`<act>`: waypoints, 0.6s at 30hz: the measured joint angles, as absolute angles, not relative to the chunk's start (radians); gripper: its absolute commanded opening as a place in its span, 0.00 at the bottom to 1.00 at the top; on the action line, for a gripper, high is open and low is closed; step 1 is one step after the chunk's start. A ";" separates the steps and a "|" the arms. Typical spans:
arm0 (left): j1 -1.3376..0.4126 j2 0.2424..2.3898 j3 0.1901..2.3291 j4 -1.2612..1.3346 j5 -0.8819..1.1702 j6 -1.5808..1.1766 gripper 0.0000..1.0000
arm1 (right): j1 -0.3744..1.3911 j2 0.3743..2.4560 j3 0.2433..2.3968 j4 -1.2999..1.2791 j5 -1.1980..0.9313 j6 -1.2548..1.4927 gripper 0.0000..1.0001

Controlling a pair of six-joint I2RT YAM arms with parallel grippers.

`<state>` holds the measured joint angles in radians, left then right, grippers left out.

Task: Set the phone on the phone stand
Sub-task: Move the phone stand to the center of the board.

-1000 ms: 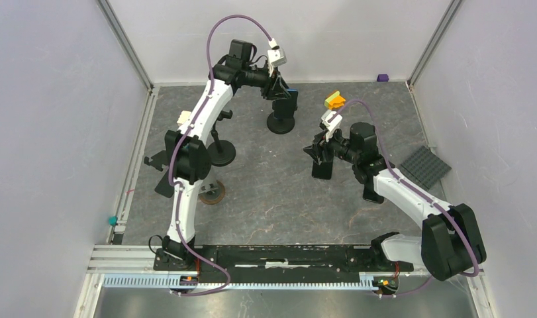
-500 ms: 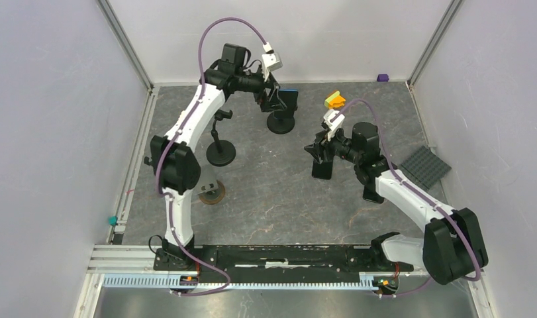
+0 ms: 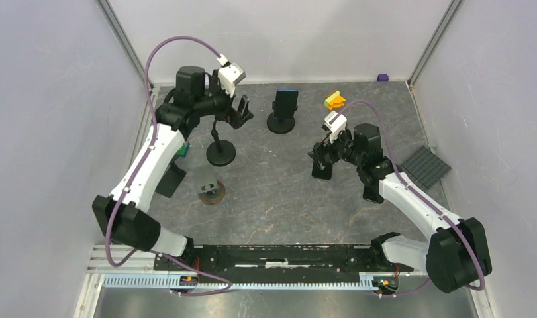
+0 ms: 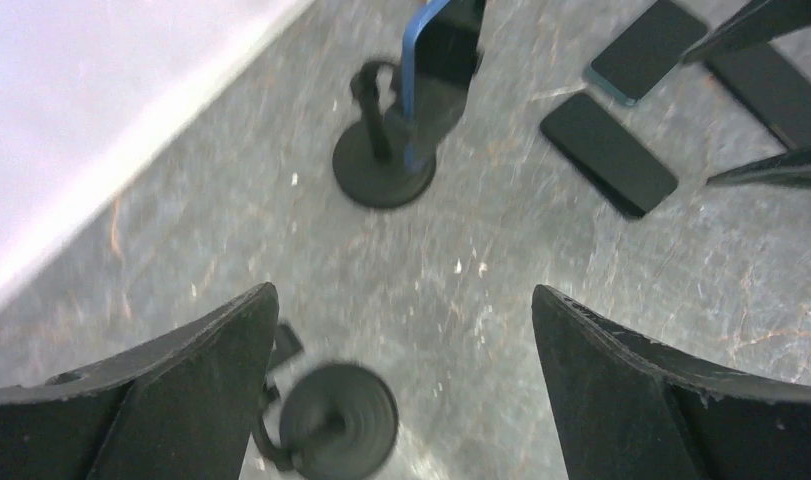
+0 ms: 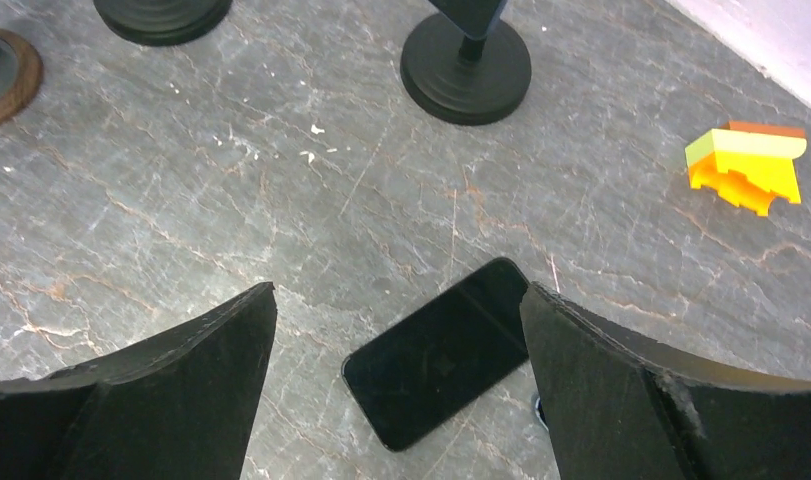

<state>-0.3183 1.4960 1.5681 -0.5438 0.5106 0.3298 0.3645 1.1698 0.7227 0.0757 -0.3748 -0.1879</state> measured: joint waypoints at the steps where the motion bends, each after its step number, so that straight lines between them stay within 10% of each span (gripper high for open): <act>1: -0.316 1.460 1.522 -0.536 0.474 0.315 1.00 | 0.364 1.168 0.723 0.065 -0.365 -0.192 0.97; 18: -0.204 1.389 1.262 -0.514 0.112 0.245 0.84 | 0.364 1.143 0.701 0.008 -0.347 -0.260 0.97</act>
